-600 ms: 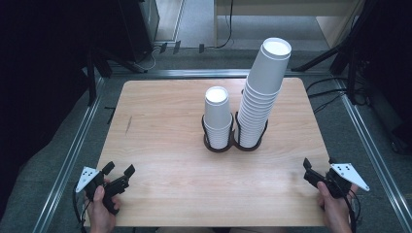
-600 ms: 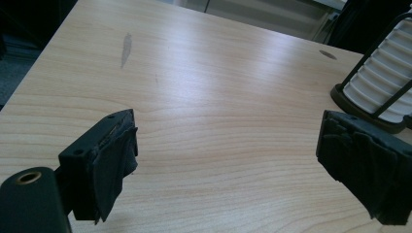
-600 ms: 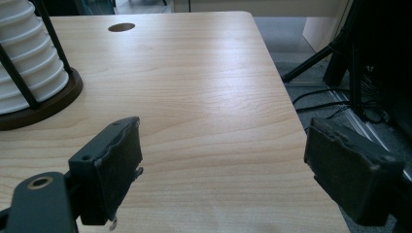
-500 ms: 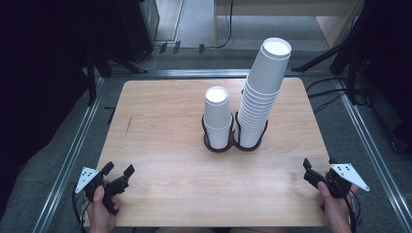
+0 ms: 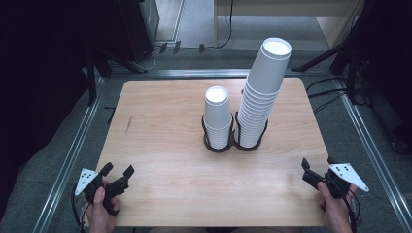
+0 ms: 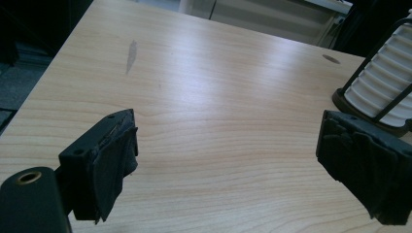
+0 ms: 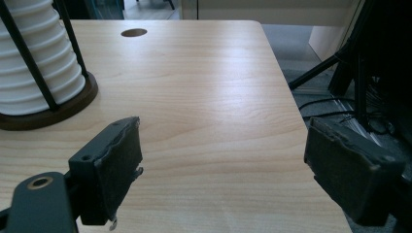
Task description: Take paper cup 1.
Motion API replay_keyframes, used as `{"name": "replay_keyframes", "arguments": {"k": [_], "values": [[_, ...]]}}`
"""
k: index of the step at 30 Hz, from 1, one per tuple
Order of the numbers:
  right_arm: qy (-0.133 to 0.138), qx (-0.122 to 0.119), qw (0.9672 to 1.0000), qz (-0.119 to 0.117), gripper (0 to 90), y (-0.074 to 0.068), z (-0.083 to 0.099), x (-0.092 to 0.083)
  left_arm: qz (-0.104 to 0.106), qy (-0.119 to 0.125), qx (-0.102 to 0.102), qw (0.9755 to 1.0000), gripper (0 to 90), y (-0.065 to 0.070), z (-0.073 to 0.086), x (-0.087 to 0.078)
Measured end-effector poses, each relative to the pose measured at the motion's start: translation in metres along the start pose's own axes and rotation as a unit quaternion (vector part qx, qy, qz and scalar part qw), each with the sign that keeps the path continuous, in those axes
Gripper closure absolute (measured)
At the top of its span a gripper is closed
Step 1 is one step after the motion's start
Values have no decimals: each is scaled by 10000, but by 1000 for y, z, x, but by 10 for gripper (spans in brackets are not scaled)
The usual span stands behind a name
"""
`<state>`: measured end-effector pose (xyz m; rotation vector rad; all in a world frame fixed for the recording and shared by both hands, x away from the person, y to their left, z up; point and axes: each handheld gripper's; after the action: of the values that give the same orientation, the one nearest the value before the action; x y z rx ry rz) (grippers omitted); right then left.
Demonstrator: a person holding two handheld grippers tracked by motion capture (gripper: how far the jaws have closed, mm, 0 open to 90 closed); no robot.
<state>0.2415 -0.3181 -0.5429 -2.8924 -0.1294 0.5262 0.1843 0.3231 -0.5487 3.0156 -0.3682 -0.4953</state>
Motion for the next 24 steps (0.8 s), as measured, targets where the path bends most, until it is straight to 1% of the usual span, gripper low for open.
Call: {"name": "replay_keyframes", "arguments": {"k": [3,4,5,7,8,9,11,12,13,15,16,17,18,19,20,21,23,24], "values": [[68,18,10000,-21,136,-3,-4,-3,71,55,-28,10000,78,6,-4,2],[87,34,10000,-20,137,-5,-5,-4,106,66,-70,9999,78,9,-5,3],[98,51,9999,-33,137,-6,-7,-5,122,59,-57,9999,78,12,-7,4],[120,71,9999,-81,137,-9,-10,-6,173,48,36,9998,78,20,-12,7],[113,83,9999,-97,137,-12,-12,-6,202,77,43,9998,78,25,-14,8],[117,110,9998,-154,137,-14,-13,-6,253,82,66,9996,78,29,-16,10],[79,82,9995,-292,136,-19,-16,-6,362,93,96,9993,78,36,-19,13],[77,43,9994,-339,137,-22,-18,-6,362,93,96,9993,78,36,-19,13],[79,32,9992,-392,137,-24,-20,-7,431,72,146,9989,78,43,-21,18],[87,61,9987,-492,137,-29,-25,-7,539,38,208,9983,78,51,-24,24],[99,70,9986,-511,137,-31,-28,-8,539,38,208,9983,78,51,-24,24],[90,56,9986,-524,137,-34,-31,-8,617,8,244,9978,78,59,-26,30],[93,56,9986,-527,137,-35,-33,-8,662,7,269,9974,78,64,-28,34],[127,62,9983,-565,137,-38,-35,-8,703,5,245,9972,78,67,-29,36],[139,55,9982,-584,137,-39,-37,-8,798,17,186,9966,78,71,-31,39],[146,78,9981,-601,137,-41,-39,-8,868,14,194,9960,78,76,-34,41],[169,65,9979,-614,137,-44,-43,-8,972,9,372,9946,78,88,-39,46],[191,60,9978,-640,137,-45,-44,-8,1030,30,387,9939,79,93,-42,49]]}}
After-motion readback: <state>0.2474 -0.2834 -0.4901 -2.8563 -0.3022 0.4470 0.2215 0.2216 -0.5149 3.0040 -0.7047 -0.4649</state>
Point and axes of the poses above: each handheld gripper's, and its own axes: x roughly forward along the jaws, z roughly out of its underside, y roughly to its right, and after that the axes turned 11 degrees about x, right-handed
